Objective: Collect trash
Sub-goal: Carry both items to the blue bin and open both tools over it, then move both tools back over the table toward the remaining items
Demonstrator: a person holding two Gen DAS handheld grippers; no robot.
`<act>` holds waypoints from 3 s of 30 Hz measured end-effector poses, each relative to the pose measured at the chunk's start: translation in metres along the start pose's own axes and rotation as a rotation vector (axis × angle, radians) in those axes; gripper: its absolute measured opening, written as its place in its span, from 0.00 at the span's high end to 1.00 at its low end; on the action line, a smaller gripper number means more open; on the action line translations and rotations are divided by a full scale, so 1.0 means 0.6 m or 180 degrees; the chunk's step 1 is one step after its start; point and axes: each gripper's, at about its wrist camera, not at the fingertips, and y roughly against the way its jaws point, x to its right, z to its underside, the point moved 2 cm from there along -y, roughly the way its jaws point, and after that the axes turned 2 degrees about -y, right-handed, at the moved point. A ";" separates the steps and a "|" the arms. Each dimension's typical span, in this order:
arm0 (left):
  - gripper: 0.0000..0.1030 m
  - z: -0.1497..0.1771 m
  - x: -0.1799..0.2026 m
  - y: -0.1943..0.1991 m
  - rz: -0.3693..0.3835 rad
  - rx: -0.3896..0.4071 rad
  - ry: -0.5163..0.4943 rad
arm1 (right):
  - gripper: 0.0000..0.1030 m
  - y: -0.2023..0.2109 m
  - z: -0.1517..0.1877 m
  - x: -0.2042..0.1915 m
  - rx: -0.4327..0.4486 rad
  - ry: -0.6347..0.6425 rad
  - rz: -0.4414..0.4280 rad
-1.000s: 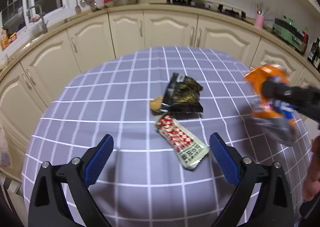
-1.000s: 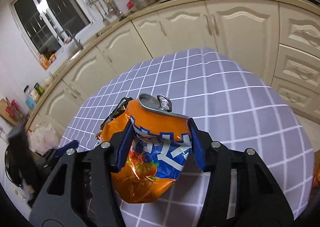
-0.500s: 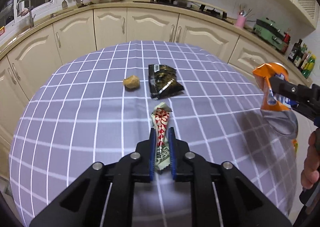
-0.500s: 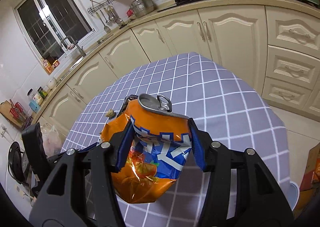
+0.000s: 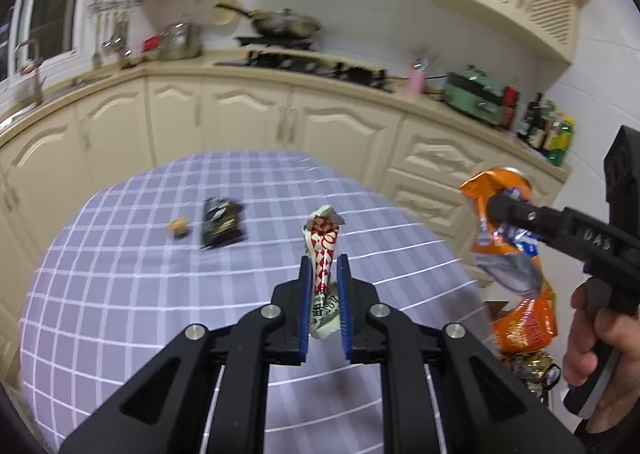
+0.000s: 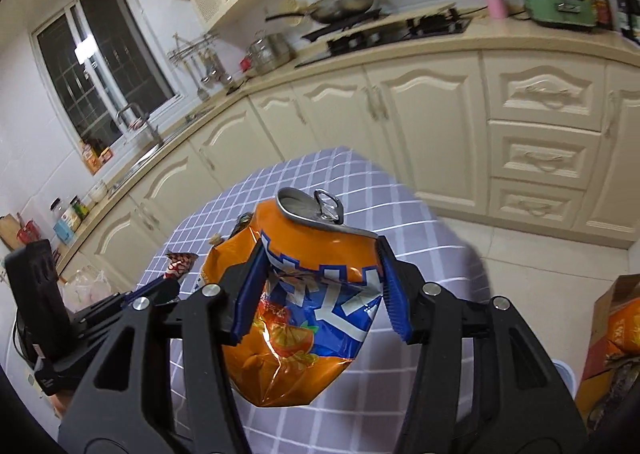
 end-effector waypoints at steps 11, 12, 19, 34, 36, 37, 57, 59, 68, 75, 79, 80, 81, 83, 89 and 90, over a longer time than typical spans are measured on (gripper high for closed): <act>0.89 -0.010 0.190 -0.008 0.0585 0.0074 -0.0243 | 0.49 0.168 0.004 0.148 0.0380 -0.0247 0.0519; 0.89 -0.003 0.218 -0.012 0.0645 0.0054 -0.0289 | 0.49 0.182 0.011 0.169 0.0395 -0.0299 0.0582; 0.89 0.050 0.359 -0.056 0.0998 -0.0218 -0.0596 | 0.49 0.237 0.092 0.335 0.0255 -0.0794 0.1117; 0.89 0.263 0.537 -0.273 0.1409 -0.1390 -0.0959 | 0.49 0.185 0.270 0.573 -0.0439 -0.1670 0.1607; 0.89 0.285 0.552 -0.299 0.1436 -0.1536 -0.1008 | 0.49 0.174 0.291 0.592 -0.0525 -0.1771 0.1617; 0.89 0.296 0.559 -0.311 0.1449 -0.1596 -0.1031 | 0.49 0.169 0.299 0.600 -0.0567 -0.1820 0.1616; 0.12 0.273 0.550 -0.310 0.1273 -0.1447 -0.1153 | 0.06 0.152 0.348 0.639 -0.0682 -0.2156 0.1770; 0.12 0.257 0.548 -0.296 0.1258 -0.1357 -0.1156 | 0.06 0.155 0.335 0.627 -0.0643 -0.2109 0.1768; 0.10 0.185 0.517 -0.212 0.1183 -0.0863 -0.1086 | 0.06 0.176 0.256 0.555 -0.0391 -0.1812 0.1696; 0.09 0.122 0.466 -0.141 0.0936 -0.0484 -0.0930 | 0.06 0.178 0.182 0.464 -0.0204 -0.1453 0.1507; 0.08 0.086 0.426 -0.102 0.0739 -0.0291 -0.0859 | 0.06 0.173 0.143 0.405 -0.0120 -0.1234 0.1370; 0.08 0.078 0.414 -0.094 0.0686 -0.0250 -0.0836 | 0.06 0.170 0.134 0.389 -0.0104 -0.1177 0.1337; 0.08 0.069 0.403 -0.086 0.0637 -0.0207 -0.0808 | 0.06 0.167 0.124 0.370 -0.0081 -0.1111 0.1293; 0.08 0.054 0.378 -0.068 0.0541 -0.0102 -0.0755 | 0.06 0.162 0.110 0.343 -0.0058 -0.1029 0.1219; 0.06 0.018 0.287 -0.020 0.0188 0.0212 -0.0606 | 0.06 0.142 0.069 0.249 0.0019 -0.0734 0.1014; 0.06 0.012 0.271 -0.012 0.0150 0.0253 -0.0561 | 0.06 0.138 0.061 0.230 0.0034 -0.0675 0.0973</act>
